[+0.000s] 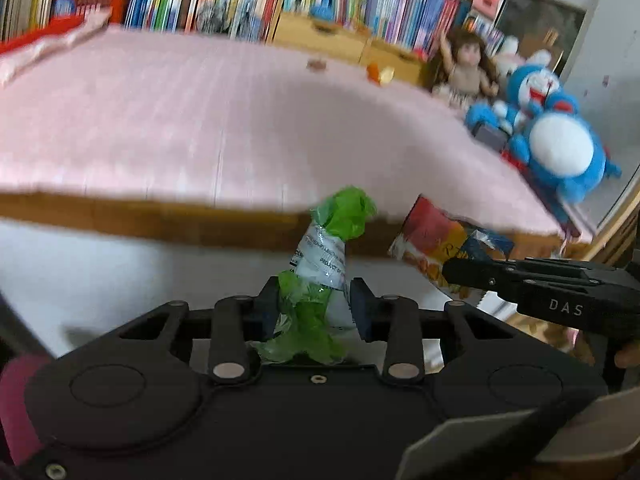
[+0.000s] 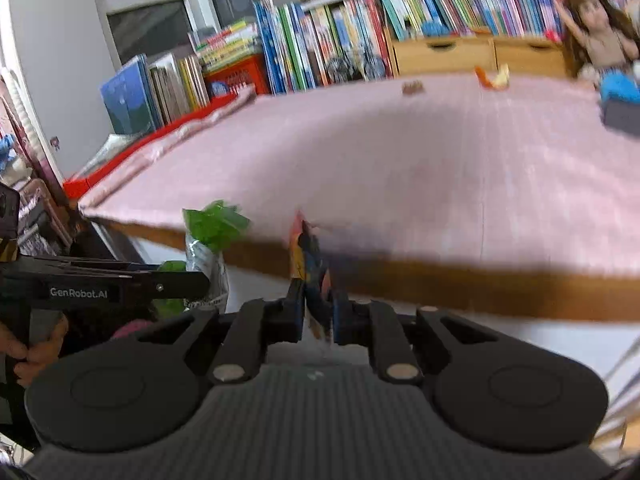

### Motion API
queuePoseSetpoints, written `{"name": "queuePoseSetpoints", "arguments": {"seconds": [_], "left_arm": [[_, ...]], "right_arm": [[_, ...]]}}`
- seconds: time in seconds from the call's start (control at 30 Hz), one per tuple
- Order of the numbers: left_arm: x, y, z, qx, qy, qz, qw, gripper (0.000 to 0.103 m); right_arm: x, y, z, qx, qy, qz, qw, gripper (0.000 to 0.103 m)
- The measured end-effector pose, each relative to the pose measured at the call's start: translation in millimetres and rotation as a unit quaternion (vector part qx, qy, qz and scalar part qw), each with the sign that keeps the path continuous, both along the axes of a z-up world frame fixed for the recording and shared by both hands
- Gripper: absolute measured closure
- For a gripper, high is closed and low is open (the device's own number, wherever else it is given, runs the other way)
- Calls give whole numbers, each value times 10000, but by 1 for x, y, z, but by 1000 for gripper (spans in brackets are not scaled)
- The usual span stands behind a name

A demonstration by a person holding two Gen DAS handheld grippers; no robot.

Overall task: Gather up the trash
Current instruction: 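Carry green wrapper and snack bag down into the bin and open both grippers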

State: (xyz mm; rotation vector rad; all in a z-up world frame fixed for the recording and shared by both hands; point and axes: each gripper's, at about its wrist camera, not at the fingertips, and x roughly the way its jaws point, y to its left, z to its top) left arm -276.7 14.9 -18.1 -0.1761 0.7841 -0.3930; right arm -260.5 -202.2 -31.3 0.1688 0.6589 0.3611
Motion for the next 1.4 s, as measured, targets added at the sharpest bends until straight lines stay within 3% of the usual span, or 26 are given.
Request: {"name": "queuePoseSetpoints", "arguments": {"seconds": [0.17,0.5,1.4], "left_arm": [[-9,-1,-22,217,300,-148,9992,69],[-11,-8,-45,366,788,-413,9954,69],[2,-28,-74,979,1458,-544,9829,65]], "right_arm": [[-7,0,-24,243,467,12,9986,88],[-17,8,-48,193,964,94,9951,88],[-16,20,-70,-182,1579,378,9866,81]]}}
